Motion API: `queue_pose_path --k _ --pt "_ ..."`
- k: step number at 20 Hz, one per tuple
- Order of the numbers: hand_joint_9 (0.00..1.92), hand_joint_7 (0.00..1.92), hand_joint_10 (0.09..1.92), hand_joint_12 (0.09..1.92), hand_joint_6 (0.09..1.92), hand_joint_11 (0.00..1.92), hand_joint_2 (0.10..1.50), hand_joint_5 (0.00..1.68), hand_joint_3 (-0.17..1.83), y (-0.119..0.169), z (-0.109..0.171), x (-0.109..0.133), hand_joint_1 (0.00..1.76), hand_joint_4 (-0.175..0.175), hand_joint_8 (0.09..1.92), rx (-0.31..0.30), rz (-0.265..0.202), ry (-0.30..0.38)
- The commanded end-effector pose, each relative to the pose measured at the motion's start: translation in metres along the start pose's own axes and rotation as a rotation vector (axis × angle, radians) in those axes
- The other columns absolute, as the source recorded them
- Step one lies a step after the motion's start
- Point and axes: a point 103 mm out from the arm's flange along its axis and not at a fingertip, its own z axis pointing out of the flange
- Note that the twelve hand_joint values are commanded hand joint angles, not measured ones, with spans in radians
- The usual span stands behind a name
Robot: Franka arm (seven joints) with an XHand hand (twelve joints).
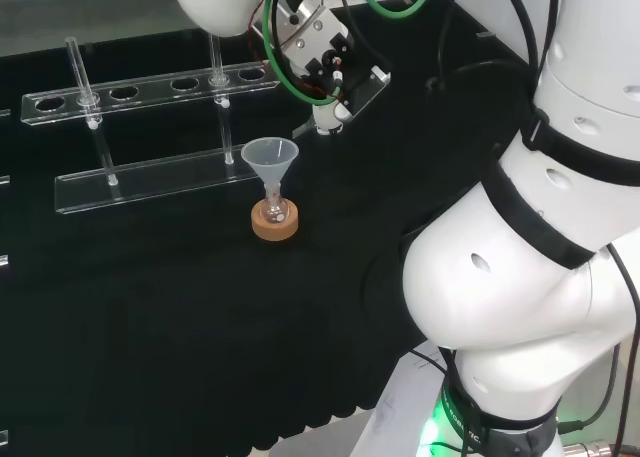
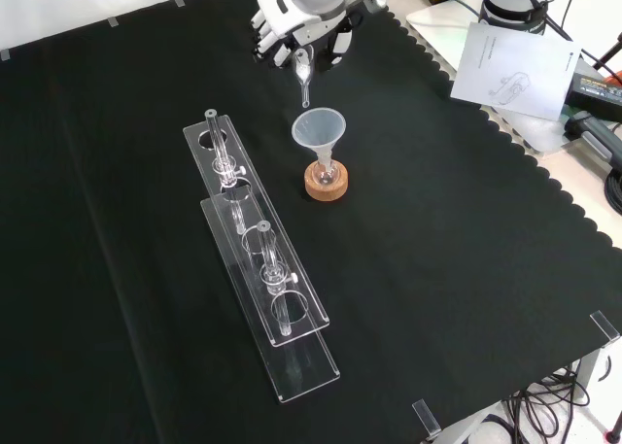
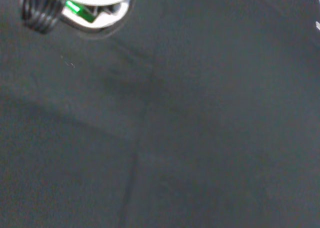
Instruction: Pour all the NaCl from the weighing funnel into the round-bottom flask.
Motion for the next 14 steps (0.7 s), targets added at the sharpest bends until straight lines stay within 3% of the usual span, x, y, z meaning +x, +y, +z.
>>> queue_pose_path --k 1,14 --pt "0.80 0.53 0.46 1.13 0.84 0.68 0.66 1.19 0.71 -0.0049 -0.0146 0.0203 1.10 0.175 0.67 -0.053 -0.027 -0.062" --pt "0.80 0.53 0.45 1.13 0.84 0.68 0.66 1.19 0.71 -0.0038 -0.0170 0.0241 1.10 0.175 0.67 -0.055 -0.032 -0.078"
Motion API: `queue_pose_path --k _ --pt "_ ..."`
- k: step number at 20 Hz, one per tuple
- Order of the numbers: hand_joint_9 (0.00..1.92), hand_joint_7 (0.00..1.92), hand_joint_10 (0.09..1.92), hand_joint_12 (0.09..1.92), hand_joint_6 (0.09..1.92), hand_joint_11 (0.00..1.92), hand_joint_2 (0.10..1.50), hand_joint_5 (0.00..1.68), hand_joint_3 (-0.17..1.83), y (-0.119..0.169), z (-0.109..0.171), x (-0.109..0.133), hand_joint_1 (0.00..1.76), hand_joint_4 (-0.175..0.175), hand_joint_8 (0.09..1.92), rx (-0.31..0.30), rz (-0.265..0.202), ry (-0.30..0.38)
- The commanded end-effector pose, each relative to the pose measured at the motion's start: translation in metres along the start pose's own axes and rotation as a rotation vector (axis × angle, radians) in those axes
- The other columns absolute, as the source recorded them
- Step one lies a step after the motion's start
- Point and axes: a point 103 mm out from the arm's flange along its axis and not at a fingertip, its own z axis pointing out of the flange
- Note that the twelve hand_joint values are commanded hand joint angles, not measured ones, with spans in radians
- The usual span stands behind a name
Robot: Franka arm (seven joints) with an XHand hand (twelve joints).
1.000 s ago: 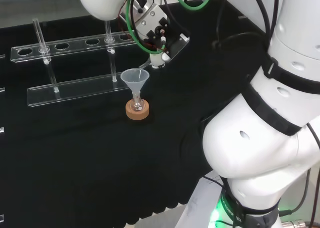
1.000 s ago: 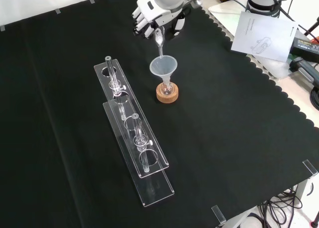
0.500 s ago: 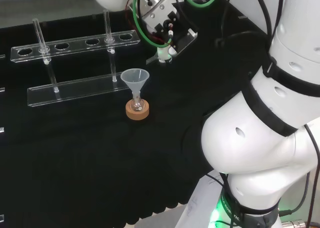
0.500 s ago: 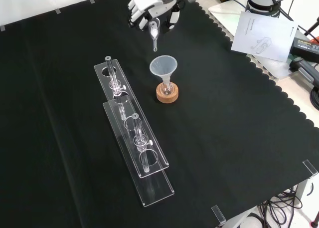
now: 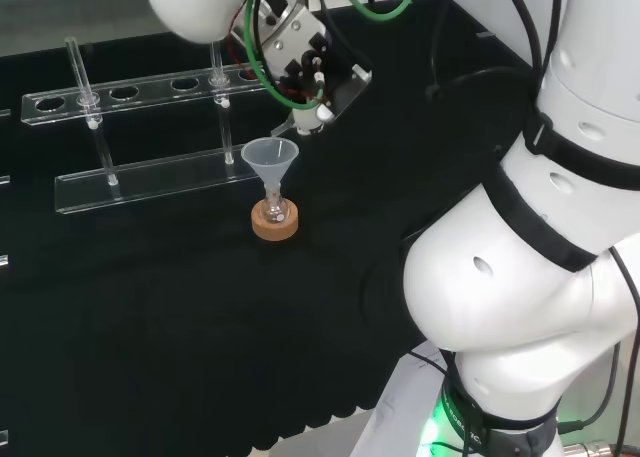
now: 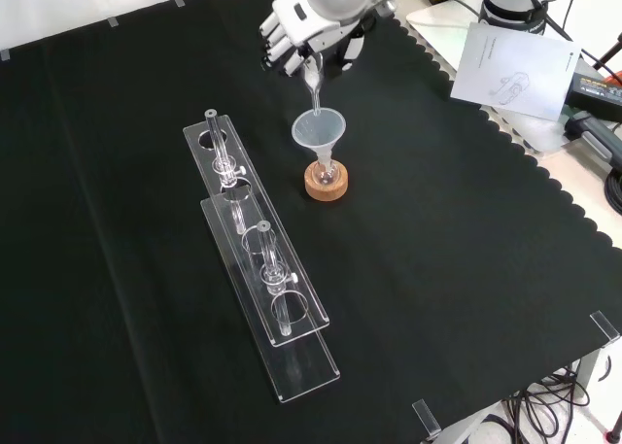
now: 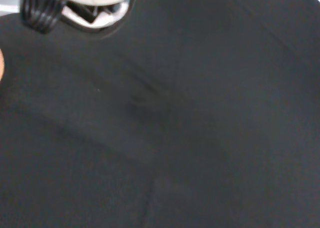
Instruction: Pour all the NaCl from the weighing funnel into the round-bottom flask.
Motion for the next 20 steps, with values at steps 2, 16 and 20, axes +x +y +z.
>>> queue_pose_path --k 2,16,20 --pt "0.80 0.53 0.45 1.13 0.84 0.68 0.66 1.19 0.71 0.0064 0.0061 -0.0005 1.10 0.175 0.67 0.016 0.014 -0.030" --pt "0.80 0.53 0.45 1.13 0.84 0.69 0.66 1.19 0.71 0.0086 0.0047 0.0042 1.10 0.175 0.67 0.002 0.008 -0.053" --pt "0.80 0.53 0.45 1.12 0.84 0.69 0.66 1.19 0.71 0.0065 0.0026 0.0031 1.10 0.175 0.67 -0.033 0.009 -0.054"
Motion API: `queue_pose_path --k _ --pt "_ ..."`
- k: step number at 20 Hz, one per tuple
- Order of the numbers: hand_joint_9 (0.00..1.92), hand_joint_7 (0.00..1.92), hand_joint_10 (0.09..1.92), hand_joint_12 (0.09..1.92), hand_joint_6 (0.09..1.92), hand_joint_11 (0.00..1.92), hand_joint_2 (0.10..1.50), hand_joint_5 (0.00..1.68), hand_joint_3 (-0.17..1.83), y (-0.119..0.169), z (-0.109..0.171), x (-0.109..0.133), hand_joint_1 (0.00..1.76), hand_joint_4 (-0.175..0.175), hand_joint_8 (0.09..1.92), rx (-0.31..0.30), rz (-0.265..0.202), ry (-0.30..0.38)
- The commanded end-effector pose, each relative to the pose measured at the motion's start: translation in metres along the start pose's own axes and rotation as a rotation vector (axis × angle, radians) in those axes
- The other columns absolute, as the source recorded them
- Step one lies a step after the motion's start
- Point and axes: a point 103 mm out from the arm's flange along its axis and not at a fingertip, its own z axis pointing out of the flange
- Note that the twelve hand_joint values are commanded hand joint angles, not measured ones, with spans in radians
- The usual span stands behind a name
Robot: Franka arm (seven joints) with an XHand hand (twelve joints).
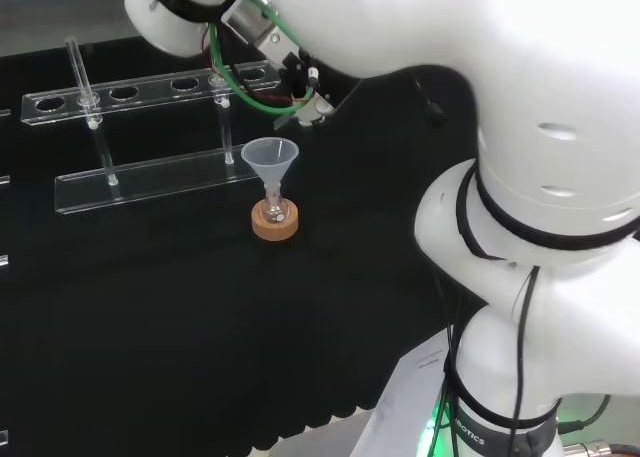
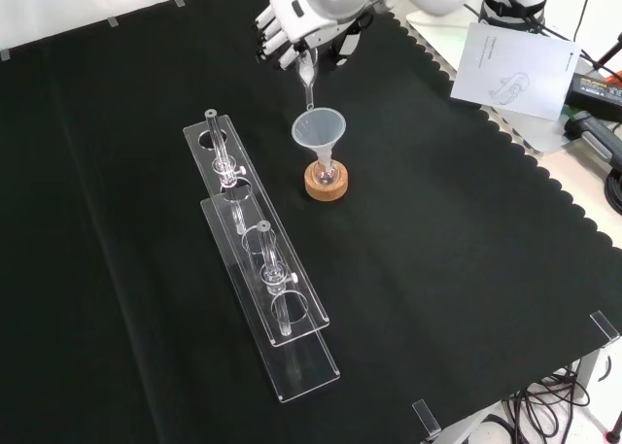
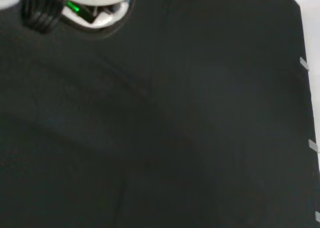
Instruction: Pour all the NaCl from the weighing funnel into the round-bottom flask.
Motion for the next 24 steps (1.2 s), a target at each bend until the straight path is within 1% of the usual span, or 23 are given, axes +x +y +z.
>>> queue_pose_path --k 1,4,6,7,8,9,13,16,21,24 --pt "0.80 0.53 0.45 1.12 0.84 0.69 0.66 1.19 0.71 0.0012 -0.0016 0.0149 1.10 0.175 0.67 -0.059 -0.033 -0.004" --pt "0.80 0.52 0.45 1.12 0.84 0.69 0.66 1.19 0.71 0.0005 -0.0054 0.0144 1.10 0.175 0.67 -0.075 -0.033 -0.006" --pt "0.80 0.52 0.45 1.12 0.84 0.69 0.67 1.19 0.71 -0.0003 -0.0083 0.0152 1.10 0.175 0.67 -0.076 -0.037 -0.024" --pt "0.80 0.52 0.45 1.12 0.84 0.69 0.67 1.19 0.71 -0.0005 -0.0087 0.0155 1.10 0.175 0.67 -0.075 -0.038 -0.029" --pt "0.80 0.52 0.45 1.12 0.84 0.69 0.67 1.19 0.71 -0.0008 -0.0087 0.0171 1.10 0.175 0.67 -0.069 -0.043 -0.062" --pt "0.80 0.52 0.45 1.12 0.84 0.70 0.67 1.19 0.71 -0.0009 -0.0084 0.0174 1.10 0.175 0.67 -0.066 -0.044 -0.073" --pt "0.80 0.52 0.45 1.12 0.84 0.70 0.67 1.19 0.71 -0.0013 -0.0092 0.0189 1.10 0.175 0.67 -0.057 -0.044 -0.097" --pt "0.80 0.52 0.44 1.12 0.84 0.70 0.67 1.19 0.71 -0.0011 -0.0091 0.0182 1.10 0.175 0.67 -0.055 -0.043 -0.099" --pt "0.80 0.52 0.44 1.12 0.84 0.70 0.67 1.19 0.71 0.0001 -0.0091 0.0192 1.10 0.175 0.67 -0.052 -0.048 -0.146" --pt "0.80 0.52 0.44 1.12 0.84 0.70 0.67 1.19 0.71 0.0008 -0.0093 0.0194 1.10 0.175 0.67 -0.053 -0.051 -0.159"
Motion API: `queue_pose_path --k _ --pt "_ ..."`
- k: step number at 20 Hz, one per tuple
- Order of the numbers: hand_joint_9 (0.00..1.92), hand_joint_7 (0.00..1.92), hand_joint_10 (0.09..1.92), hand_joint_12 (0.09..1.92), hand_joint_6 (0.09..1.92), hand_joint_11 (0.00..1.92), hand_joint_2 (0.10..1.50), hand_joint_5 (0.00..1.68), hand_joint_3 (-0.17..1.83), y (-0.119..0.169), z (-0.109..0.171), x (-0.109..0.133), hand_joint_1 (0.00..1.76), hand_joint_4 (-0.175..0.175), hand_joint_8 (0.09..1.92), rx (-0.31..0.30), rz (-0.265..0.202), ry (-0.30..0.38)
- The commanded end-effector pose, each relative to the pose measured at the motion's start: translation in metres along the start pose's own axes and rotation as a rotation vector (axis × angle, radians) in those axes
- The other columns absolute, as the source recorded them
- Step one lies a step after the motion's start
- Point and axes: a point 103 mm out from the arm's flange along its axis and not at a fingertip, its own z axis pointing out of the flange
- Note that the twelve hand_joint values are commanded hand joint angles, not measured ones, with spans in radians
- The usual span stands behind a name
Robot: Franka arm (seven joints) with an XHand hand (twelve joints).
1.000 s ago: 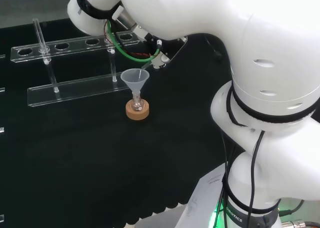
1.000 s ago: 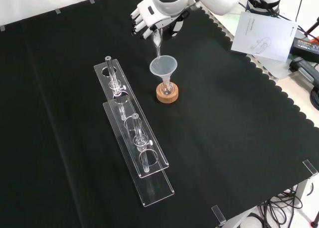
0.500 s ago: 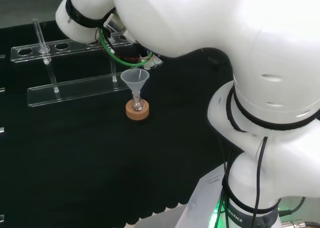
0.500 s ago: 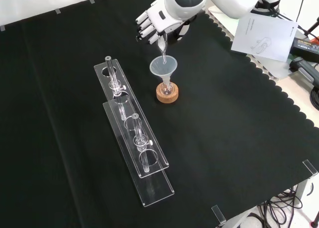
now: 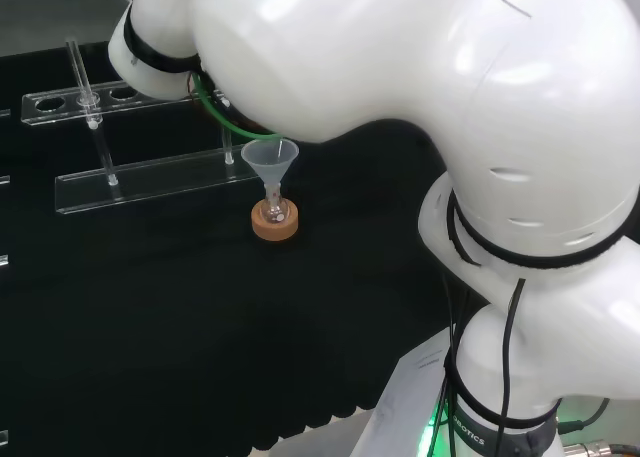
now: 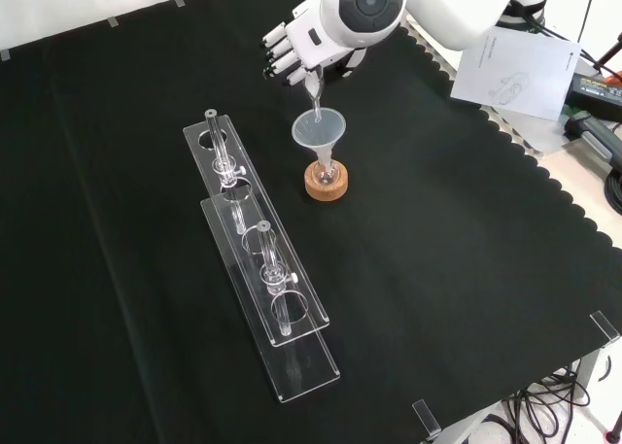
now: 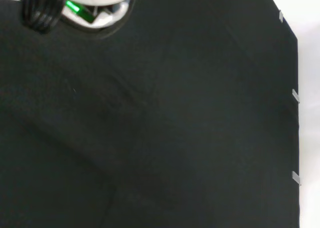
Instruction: Pour all the NaCl from the weighing funnel into the round-bottom flask.
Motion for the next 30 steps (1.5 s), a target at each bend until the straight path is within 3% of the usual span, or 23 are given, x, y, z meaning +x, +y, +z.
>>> queue_pose_path --k 1,30 --pt "0.80 0.52 0.44 1.12 0.84 0.70 0.67 1.19 0.70 0.001 0.000 -0.001 1.10 0.175 0.67 -0.001 -0.004 -0.035" --pt "0.79 0.51 0.43 1.11 0.84 0.69 0.67 1.19 0.70 -0.003 -0.024 0.007 1.10 0.175 0.66 0.054 -0.013 -0.267"
